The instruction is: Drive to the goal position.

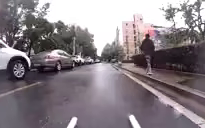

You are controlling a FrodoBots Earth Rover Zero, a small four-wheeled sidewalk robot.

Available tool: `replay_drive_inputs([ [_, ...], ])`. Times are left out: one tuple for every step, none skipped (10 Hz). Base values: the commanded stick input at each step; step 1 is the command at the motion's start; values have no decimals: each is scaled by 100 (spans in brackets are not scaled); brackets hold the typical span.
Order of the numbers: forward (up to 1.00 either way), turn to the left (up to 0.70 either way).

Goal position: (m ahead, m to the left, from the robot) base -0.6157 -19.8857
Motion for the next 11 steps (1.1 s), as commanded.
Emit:
replay_drive_inputs([
  [45,0],
  [45,0],
  [45,0],
  [45,0],
  [45,0],
  [45,0],
  [45,0],
  [45,-27],
  [45,-27],
  [45,-27],
  [45,-27],
])
